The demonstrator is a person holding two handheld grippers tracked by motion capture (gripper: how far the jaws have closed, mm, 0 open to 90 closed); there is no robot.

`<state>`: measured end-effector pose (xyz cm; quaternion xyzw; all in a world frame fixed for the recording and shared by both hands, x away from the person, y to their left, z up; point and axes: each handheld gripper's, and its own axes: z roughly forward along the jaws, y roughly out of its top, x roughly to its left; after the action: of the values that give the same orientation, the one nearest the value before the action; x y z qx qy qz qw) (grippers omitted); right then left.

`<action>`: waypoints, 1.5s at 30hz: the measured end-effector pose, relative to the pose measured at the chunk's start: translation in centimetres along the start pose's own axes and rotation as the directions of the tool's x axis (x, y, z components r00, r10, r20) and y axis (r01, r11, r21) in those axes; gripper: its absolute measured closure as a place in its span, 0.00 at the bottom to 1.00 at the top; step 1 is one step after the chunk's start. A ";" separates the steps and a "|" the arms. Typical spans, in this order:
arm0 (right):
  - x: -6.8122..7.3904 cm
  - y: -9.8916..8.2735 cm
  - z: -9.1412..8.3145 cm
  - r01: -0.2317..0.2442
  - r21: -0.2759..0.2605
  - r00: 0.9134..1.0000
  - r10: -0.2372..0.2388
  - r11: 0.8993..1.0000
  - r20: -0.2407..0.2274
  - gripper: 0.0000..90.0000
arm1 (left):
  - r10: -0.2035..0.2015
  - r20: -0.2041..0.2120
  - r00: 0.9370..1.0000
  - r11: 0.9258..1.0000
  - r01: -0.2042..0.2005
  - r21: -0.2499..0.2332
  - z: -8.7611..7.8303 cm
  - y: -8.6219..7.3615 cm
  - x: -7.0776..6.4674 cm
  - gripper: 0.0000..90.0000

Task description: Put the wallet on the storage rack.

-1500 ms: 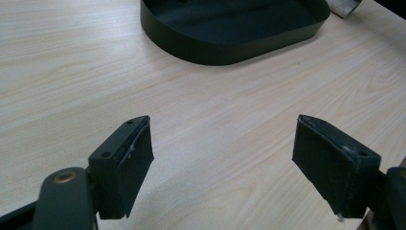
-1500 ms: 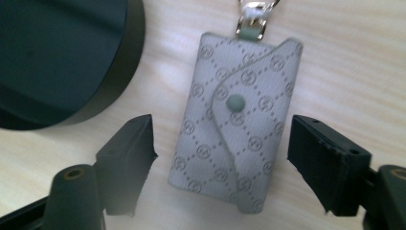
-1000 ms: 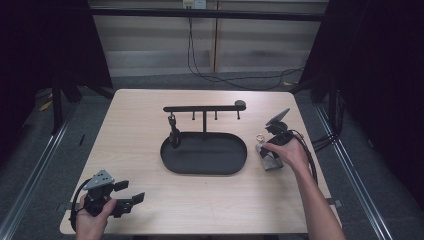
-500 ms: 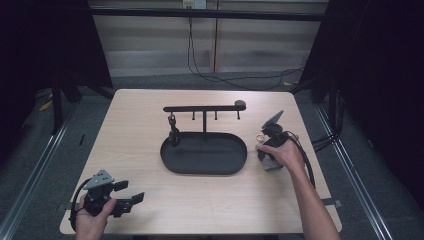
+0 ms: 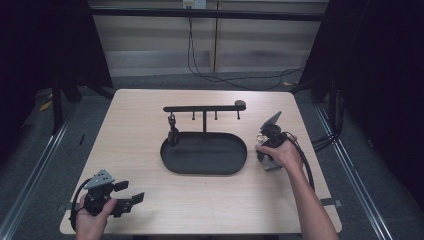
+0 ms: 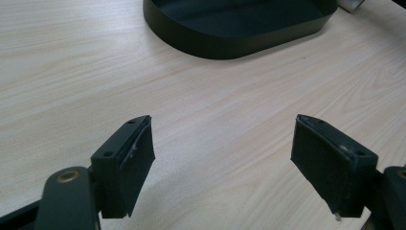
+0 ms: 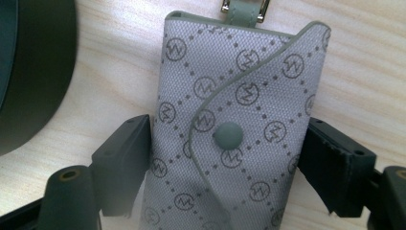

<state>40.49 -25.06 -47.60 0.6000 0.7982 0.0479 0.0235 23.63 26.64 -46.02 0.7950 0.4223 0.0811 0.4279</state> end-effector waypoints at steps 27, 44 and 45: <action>-0.7 -0.4 -1.6 -0.077 -0.011 0.996 0.076 0.997 -0.054 0.36 | 0.005 0.020 1.000 1.000 -0.004 -0.022 0.0 0.1 0.2 0.21; -0.5 -1.0 -4.8 -0.062 -0.062 0.997 0.060 0.996 -0.047 0.36 | 0.013 0.020 1.000 1.000 -0.012 -0.025 -0.1 0.1 0.2 0.21; -0.6 -1.1 -4.9 -0.060 -0.067 0.997 0.057 0.996 -0.049 0.36 | 0.010 0.021 1.000 1.000 -0.009 -0.027 -0.1 0.1 0.2 0.21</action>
<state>39.17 -26.12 -42.84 0.6207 0.7785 0.0900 0.0239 23.78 26.86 -45.90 0.7920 0.4127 0.0802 0.4426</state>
